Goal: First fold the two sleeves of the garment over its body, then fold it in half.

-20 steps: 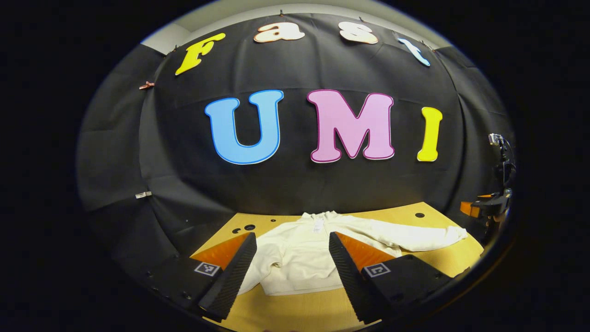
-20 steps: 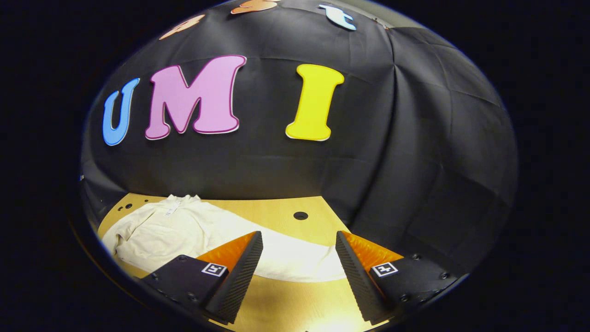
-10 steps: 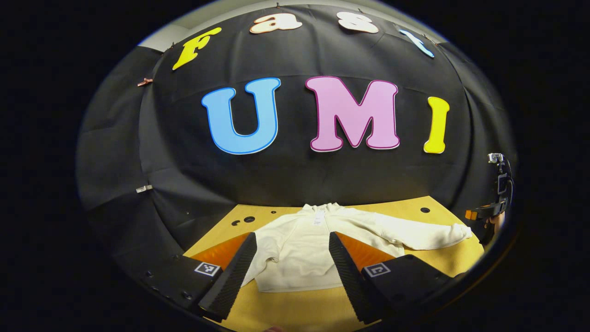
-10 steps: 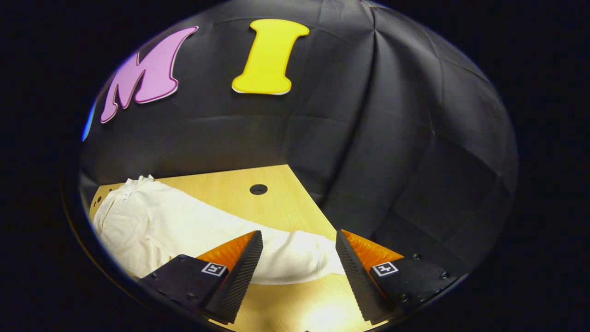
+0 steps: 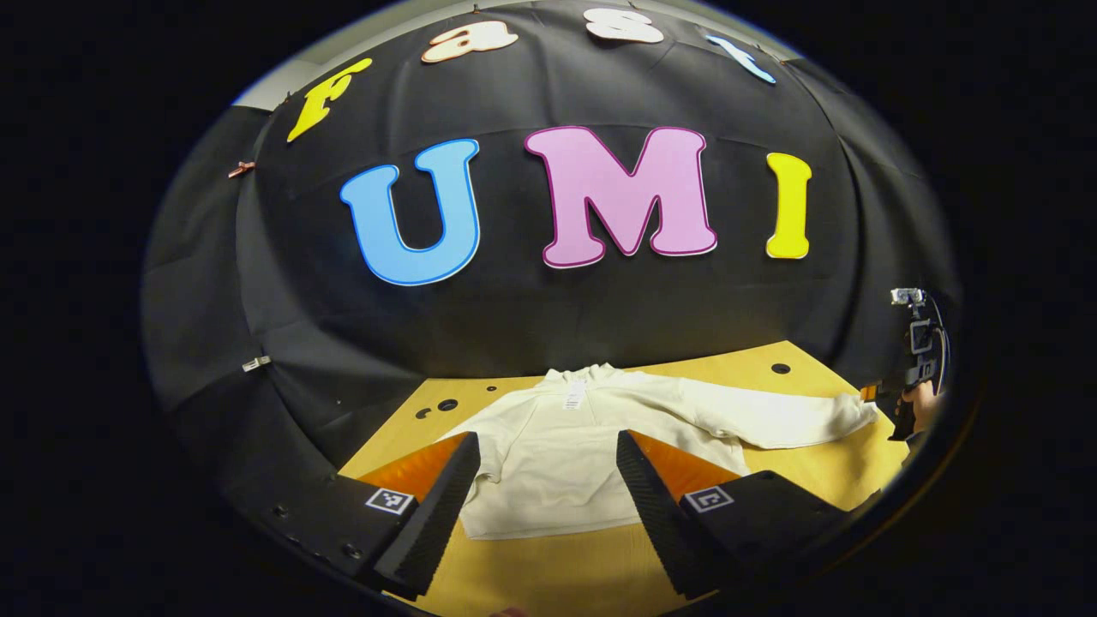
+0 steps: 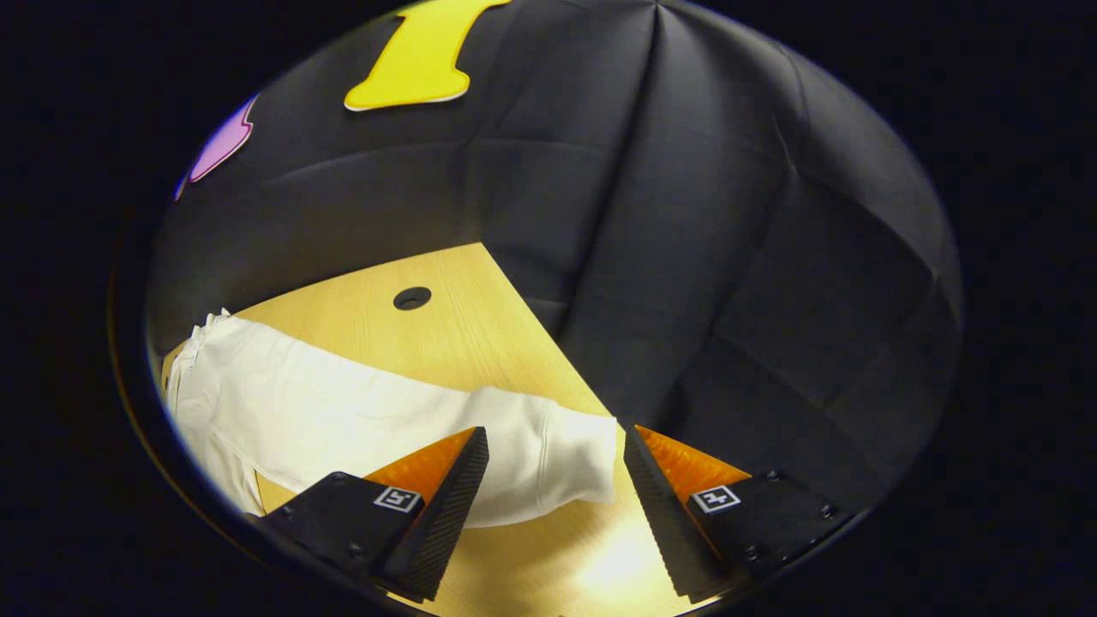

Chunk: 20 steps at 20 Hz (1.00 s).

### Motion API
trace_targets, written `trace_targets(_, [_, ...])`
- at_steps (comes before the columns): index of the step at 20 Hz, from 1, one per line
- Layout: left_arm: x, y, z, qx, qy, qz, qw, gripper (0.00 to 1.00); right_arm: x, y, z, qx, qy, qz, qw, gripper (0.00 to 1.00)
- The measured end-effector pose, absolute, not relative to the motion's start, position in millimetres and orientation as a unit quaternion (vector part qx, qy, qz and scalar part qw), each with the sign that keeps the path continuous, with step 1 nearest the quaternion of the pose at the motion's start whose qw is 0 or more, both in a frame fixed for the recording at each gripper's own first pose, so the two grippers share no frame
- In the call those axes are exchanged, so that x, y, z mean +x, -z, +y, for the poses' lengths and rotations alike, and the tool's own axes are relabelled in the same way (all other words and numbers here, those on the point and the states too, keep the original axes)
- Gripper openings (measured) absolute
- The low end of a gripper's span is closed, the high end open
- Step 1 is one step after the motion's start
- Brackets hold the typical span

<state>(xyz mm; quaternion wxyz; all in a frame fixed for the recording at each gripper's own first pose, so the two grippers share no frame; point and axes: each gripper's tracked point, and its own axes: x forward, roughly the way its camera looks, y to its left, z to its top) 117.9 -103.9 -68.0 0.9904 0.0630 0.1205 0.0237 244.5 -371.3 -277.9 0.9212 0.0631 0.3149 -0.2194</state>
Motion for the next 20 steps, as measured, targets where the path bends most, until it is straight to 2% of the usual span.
trace_targets(8, [118, 74, -119, 0.069, -0.018, 0.134, 0.988, 0.99, 236, 320, -382, 0.102, 0.233, 0.357, 0.899, 0.98])
trace_targets(15, [122, 74, -128, 0.069, -0.013, 0.134, 0.988, 0.99, 239, 325, -372, 0.123, 0.211, 0.347, 0.906, 0.95])
trace_targets(17, [121, 73, -127, 0.067, -0.014, 0.134, 0.989, 0.99, 245, 325, -365, 0.121, 0.197, 0.344, 0.91, 0.8])
trace_targets(20, [118, 78, -124, 0.067, -0.013, 0.141, 0.988, 0.99, 254, 327, -354, 0.123, 0.195, 0.346, 0.91, 0.48])
